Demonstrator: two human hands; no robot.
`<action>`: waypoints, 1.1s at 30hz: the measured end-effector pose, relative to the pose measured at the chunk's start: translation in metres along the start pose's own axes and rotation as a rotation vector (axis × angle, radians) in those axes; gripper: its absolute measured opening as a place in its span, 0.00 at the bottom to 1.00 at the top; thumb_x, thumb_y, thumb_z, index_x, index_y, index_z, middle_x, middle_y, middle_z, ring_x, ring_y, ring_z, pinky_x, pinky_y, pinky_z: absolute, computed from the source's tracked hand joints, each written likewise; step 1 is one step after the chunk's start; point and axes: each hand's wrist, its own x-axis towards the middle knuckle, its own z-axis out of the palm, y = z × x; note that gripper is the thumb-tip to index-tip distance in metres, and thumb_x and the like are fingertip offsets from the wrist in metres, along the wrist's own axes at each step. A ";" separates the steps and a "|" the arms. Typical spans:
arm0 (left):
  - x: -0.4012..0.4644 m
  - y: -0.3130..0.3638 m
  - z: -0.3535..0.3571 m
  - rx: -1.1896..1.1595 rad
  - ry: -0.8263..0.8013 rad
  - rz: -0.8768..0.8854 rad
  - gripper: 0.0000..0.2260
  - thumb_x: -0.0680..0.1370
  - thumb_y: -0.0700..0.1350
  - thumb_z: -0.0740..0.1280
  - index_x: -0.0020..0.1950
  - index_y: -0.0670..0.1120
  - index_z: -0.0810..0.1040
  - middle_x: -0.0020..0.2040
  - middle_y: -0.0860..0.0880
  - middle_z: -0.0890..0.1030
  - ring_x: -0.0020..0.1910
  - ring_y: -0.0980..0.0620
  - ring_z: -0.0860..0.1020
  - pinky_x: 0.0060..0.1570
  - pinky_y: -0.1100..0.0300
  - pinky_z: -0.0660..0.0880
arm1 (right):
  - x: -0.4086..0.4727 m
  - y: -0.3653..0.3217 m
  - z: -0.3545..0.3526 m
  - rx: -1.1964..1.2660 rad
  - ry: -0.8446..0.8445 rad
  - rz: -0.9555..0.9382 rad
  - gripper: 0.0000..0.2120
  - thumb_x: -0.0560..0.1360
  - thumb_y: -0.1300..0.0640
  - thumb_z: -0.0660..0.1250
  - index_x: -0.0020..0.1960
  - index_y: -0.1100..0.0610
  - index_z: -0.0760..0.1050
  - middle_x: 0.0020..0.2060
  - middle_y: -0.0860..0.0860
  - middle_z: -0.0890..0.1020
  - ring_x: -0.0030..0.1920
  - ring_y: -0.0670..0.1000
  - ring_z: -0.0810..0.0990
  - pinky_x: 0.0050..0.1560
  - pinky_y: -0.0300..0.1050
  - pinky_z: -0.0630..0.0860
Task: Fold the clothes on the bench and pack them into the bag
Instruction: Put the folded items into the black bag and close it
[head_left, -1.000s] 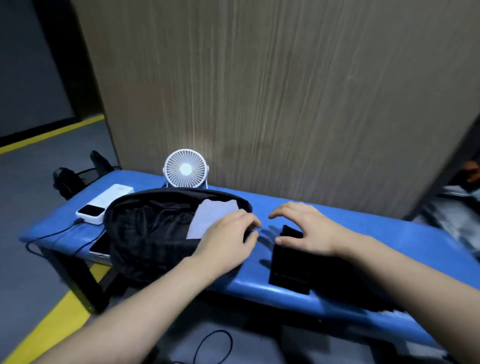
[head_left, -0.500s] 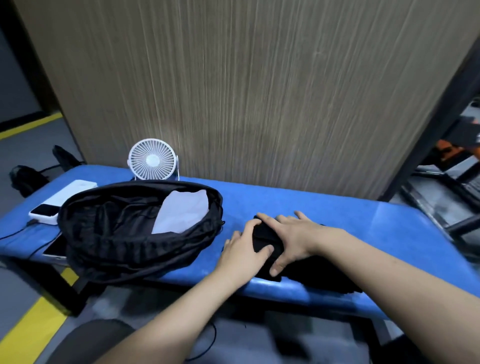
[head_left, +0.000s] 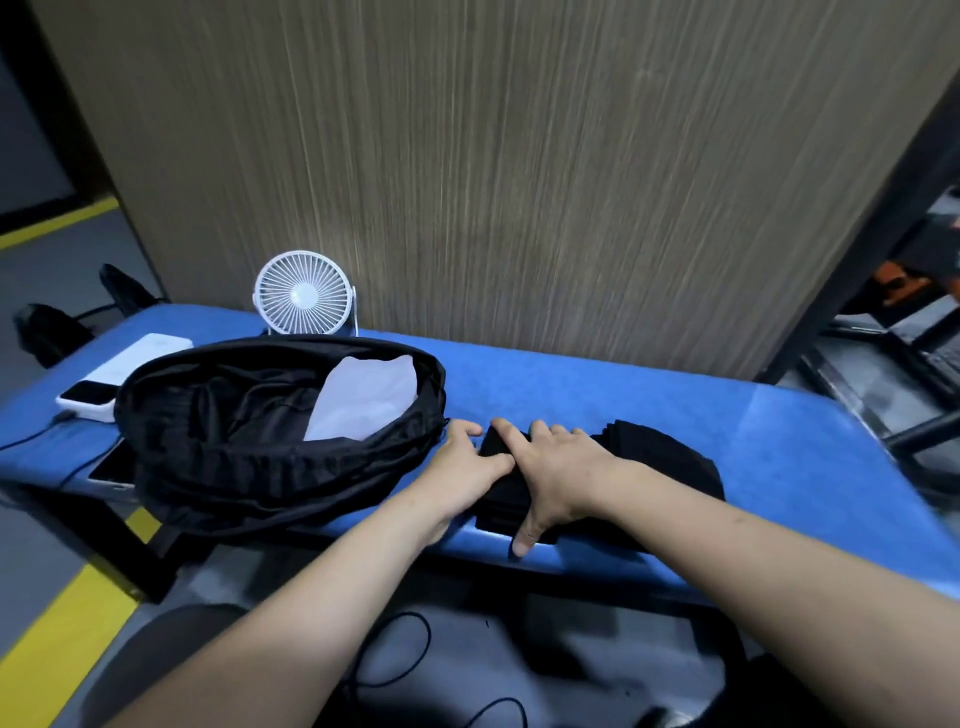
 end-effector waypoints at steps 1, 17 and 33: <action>-0.004 0.000 -0.001 -0.006 -0.004 -0.008 0.24 0.75 0.48 0.71 0.66 0.50 0.64 0.56 0.49 0.78 0.48 0.55 0.80 0.41 0.63 0.75 | -0.003 -0.002 0.001 0.003 0.011 -0.006 0.67 0.55 0.31 0.79 0.79 0.52 0.43 0.64 0.60 0.71 0.65 0.63 0.72 0.65 0.58 0.71; -0.082 -0.047 -0.008 -0.500 -0.179 -0.324 0.26 0.72 0.69 0.65 0.60 0.52 0.81 0.54 0.50 0.85 0.55 0.48 0.83 0.62 0.50 0.75 | -0.033 -0.036 0.019 -0.067 0.174 -0.152 0.63 0.61 0.33 0.76 0.80 0.52 0.40 0.62 0.60 0.70 0.61 0.62 0.73 0.64 0.56 0.71; -0.103 -0.028 -0.043 -0.568 -0.138 -0.073 0.18 0.77 0.50 0.71 0.63 0.42 0.78 0.55 0.42 0.85 0.56 0.43 0.83 0.63 0.41 0.75 | -0.061 -0.048 -0.020 0.317 0.197 -0.258 0.69 0.57 0.28 0.76 0.81 0.48 0.36 0.70 0.49 0.62 0.70 0.51 0.62 0.72 0.51 0.63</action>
